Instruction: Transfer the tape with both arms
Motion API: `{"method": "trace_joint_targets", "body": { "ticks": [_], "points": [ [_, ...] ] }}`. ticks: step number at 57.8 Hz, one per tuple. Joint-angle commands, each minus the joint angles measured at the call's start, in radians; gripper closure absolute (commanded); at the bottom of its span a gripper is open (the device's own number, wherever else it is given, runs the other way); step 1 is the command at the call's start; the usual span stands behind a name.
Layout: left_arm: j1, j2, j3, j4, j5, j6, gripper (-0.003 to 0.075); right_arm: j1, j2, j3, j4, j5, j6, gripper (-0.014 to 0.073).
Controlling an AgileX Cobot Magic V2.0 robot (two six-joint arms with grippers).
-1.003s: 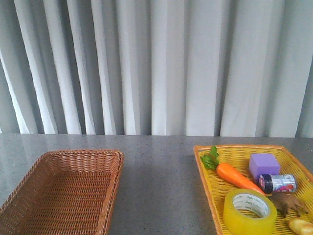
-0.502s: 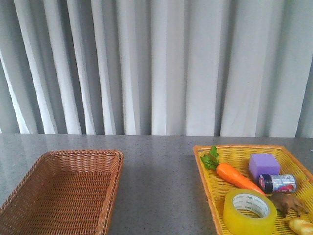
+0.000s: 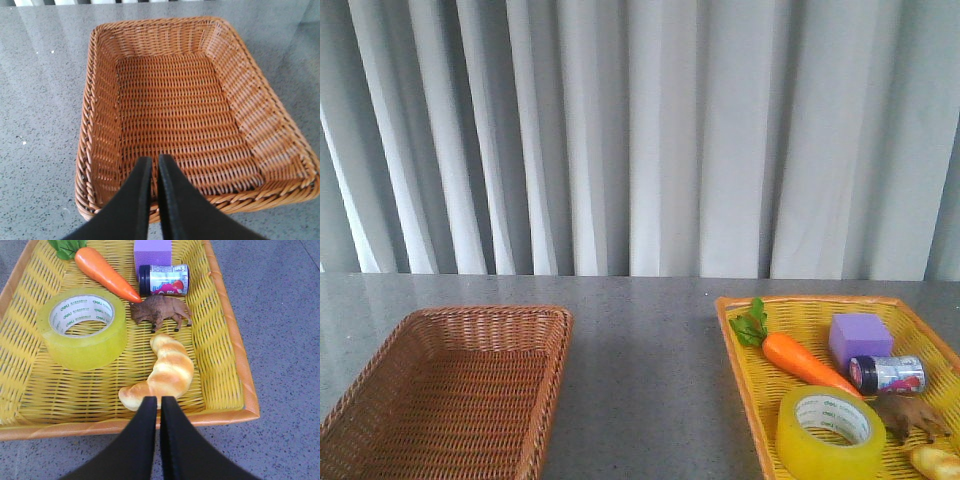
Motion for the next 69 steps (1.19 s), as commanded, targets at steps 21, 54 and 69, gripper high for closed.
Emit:
{"method": "trace_joint_targets", "body": {
  "ticks": [21,54,69],
  "points": [
    [0.0,0.017,-0.034,0.024,-0.093,0.003,0.0115,-0.006,0.003,-0.034,0.009,-0.085,0.006,-0.0038],
    [-0.154,0.017,-0.099,-0.006,-0.012,0.119,0.0132,-0.006,0.324,-0.243,0.165,0.097,-0.146,0.0051],
    [-0.277,0.017,-0.099,-0.03,-0.014,0.119,0.0132,-0.005,0.536,-0.444,0.2,0.185,-0.186,0.0051]
  ]
}}
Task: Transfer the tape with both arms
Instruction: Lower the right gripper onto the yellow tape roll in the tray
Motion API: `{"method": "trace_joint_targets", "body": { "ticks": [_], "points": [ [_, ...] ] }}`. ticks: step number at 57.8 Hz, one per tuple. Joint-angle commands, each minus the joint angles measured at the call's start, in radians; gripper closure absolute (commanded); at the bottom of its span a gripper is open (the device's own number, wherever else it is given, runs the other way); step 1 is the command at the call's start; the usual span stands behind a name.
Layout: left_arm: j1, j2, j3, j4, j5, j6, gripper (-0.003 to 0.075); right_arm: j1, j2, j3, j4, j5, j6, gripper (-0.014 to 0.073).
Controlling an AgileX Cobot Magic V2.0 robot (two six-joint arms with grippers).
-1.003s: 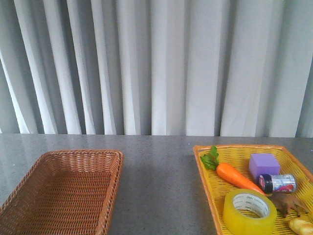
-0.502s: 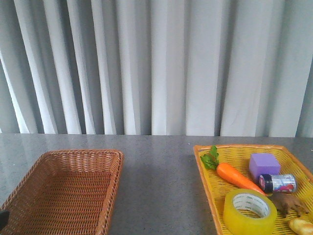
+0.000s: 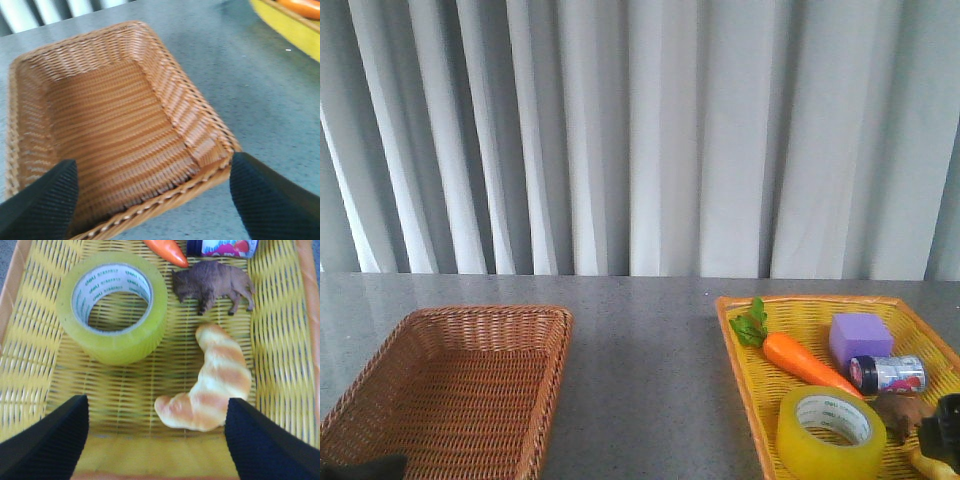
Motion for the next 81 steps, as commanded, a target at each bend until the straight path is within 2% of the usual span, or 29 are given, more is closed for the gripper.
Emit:
{"method": "trace_joint_targets", "body": {
  "ticks": [1,15,25,53,59,72,81],
  "points": [
    [-0.039,-0.002,-0.036,-0.014,-0.062,0.0,0.0132,-0.005,0.056,-0.096,0.01,-0.001,-0.016,0.0052],
    [-0.051,-0.002,-0.036,-0.013,-0.063,0.0,0.0132,0.056,0.265,-0.29,-0.04,0.088,0.007,0.0078],
    [-0.051,-0.002,-0.036,-0.013,-0.063,0.0,0.0132,0.055,0.397,-0.411,-0.063,0.159,0.048,0.0111],
    [-0.051,-0.002,-0.036,-0.013,-0.063,0.0,0.0132,0.055,0.668,-0.623,-0.077,0.237,0.057,0.0188],
    [-0.051,-0.002,-0.036,-0.013,-0.063,0.0,0.0132,0.055,0.693,-0.632,-0.077,0.242,0.055,0.0236],
    [-0.051,-0.002,-0.036,-0.013,-0.063,0.0,0.0132,0.055,0.709,-0.632,-0.077,0.249,0.04,0.0411],
    [-0.051,-0.002,-0.036,-0.013,-0.063,0.0,0.0132,0.055,0.709,-0.644,-0.077,0.261,0.04,0.048]
  ]
}}
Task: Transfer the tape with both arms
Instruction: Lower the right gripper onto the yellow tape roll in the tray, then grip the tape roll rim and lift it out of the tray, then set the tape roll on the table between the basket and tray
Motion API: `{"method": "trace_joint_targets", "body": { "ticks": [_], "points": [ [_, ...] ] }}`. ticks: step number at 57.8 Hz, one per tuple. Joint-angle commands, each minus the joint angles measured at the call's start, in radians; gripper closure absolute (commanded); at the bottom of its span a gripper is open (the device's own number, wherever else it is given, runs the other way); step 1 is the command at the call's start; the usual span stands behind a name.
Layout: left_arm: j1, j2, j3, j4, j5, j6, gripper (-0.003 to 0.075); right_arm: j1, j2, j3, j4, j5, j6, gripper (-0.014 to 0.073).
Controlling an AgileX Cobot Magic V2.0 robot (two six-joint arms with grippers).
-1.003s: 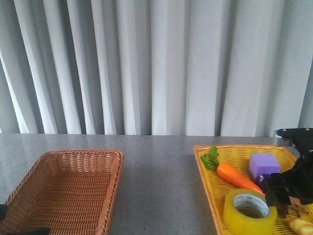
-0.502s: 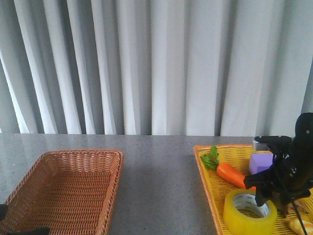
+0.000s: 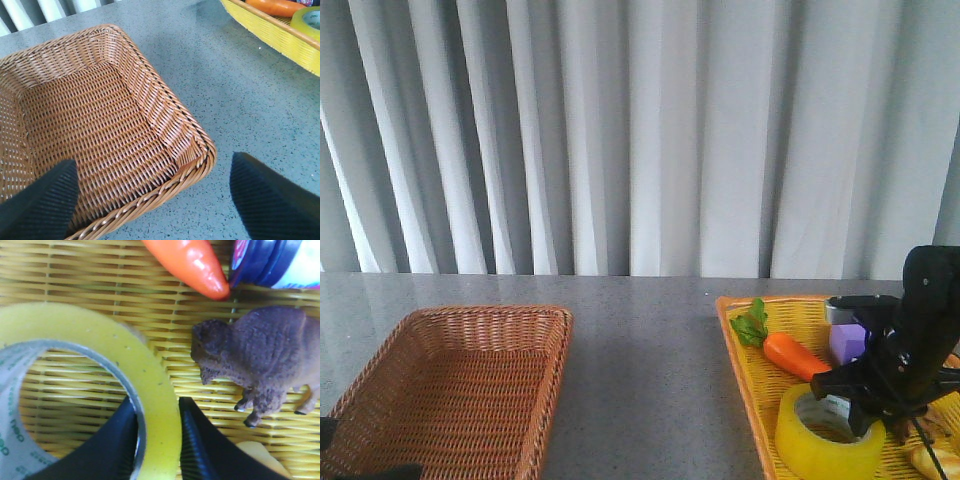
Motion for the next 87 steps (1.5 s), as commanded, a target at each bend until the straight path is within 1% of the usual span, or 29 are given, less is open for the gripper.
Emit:
{"method": "trace_joint_targets", "body": {
  "ticks": [1,21,27,34,38,41,46,55,64,71,77,87],
  "points": [
    [-0.007,-0.002,-0.036,-0.007,-0.063,-0.001,0.0132,-0.003,-0.052,-0.042,-0.004,-0.002,-0.006,0.0484],
    [-0.007,-0.002,-0.036,-0.007,-0.063,-0.001,0.0132,-0.002,-0.092,-0.185,0.01,0.152,-0.042,0.0487],
    [-0.007,-0.002,-0.036,-0.007,-0.063,-0.001,0.0132,-0.002,-0.13,-0.237,0.079,0.167,-0.073,0.0485],
    [-0.007,-0.002,-0.036,-0.007,-0.063,-0.001,0.0132,0.003,-0.166,-0.294,0.227,0.167,-0.142,0.0483],
    [-0.007,-0.002,-0.036,-0.007,-0.063,-0.001,0.0132,0.029,-0.175,-0.317,0.265,0.166,-0.166,0.0482],
    [-0.007,-0.002,-0.036,-0.007,-0.063,-0.001,0.0132,0.07,-0.175,-0.334,0.274,0.164,-0.177,0.048],
    [-0.007,-0.002,-0.036,-0.007,-0.063,-0.001,0.0132,0.14,-0.175,-0.339,0.271,0.131,-0.197,0.048],
    [-0.007,-0.002,-0.036,-0.007,-0.063,-0.001,0.0132,0.284,-0.153,-0.339,0.204,0.032,-0.223,0.0476],
    [-0.007,-0.002,-0.036,-0.007,-0.063,-0.001,0.0132,0.382,-0.103,-0.339,0.142,-0.031,-0.258,0.0474],
    [-0.007,-0.002,-0.036,-0.007,-0.063,-0.001,0.0132,0.418,-0.046,-0.339,0.102,-0.042,-0.276,0.0473],
    [-0.007,-0.002,-0.036,-0.007,-0.063,-0.001,0.0132,0.419,0.008,-0.339,0.073,-0.037,-0.275,0.047],
    [-0.007,-0.002,-0.036,-0.007,-0.063,-0.001,0.0132,0.417,0.075,-0.339,0.079,-0.027,-0.274,0.0468]
  ]
}}
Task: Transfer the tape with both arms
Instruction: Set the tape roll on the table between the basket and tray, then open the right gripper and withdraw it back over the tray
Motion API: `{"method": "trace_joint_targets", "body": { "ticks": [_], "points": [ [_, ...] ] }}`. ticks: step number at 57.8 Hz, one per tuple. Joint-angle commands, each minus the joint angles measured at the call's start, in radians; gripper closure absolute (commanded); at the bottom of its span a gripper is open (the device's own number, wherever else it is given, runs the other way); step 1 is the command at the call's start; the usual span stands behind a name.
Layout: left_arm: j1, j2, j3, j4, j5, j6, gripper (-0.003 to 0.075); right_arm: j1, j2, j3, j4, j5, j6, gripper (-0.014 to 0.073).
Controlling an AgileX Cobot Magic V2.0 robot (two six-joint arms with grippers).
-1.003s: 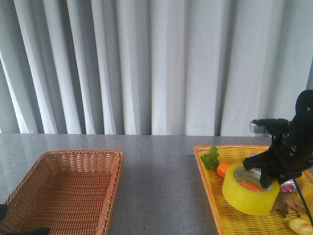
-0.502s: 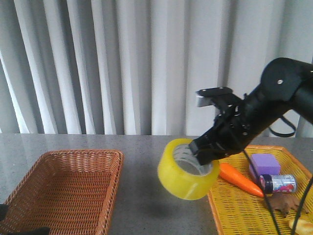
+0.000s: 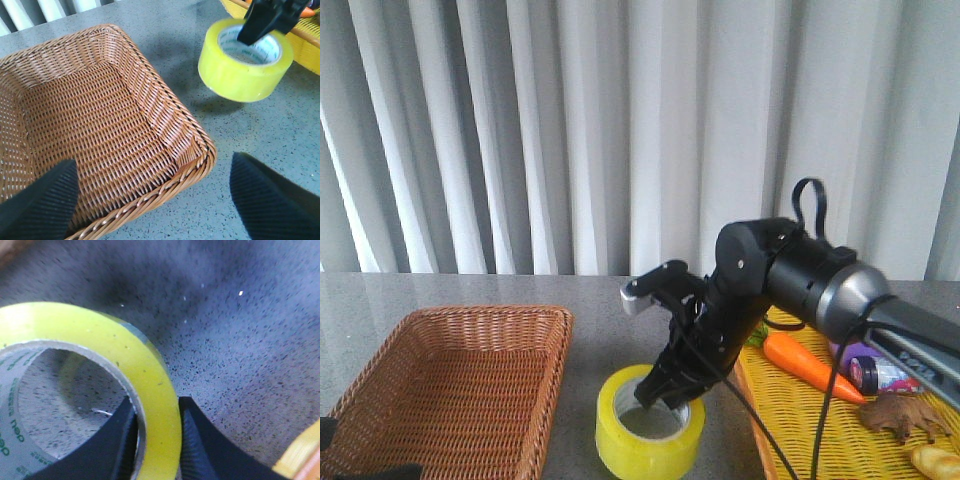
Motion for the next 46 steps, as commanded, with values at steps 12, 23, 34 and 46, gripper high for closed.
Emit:
{"method": "trace_joint_targets", "body": {
  "ticks": [12,23,34,46],
  "points": [
    [-0.007,-0.002,-0.036,-0.007,-0.064,-0.001,0.0132,-0.003,0.008,-0.032,0.005,-0.05,0.006,0.0421],
    [-0.007,-0.002,-0.036,-0.007,-0.064,-0.001,0.0132,-0.003,0.006,-0.034,0.014,-0.047,0.006,0.0232],
    [-0.007,-0.002,-0.036,-0.007,-0.064,-0.001,0.0132,-0.005,-0.038,-0.034,0.015,-0.004,0.009,0.0089],
    [-0.007,-0.002,-0.036,-0.007,-0.064,-0.001,0.0132,-0.006,-0.18,-0.032,0.01,-0.001,0.025,0.0095]
  ]
}}
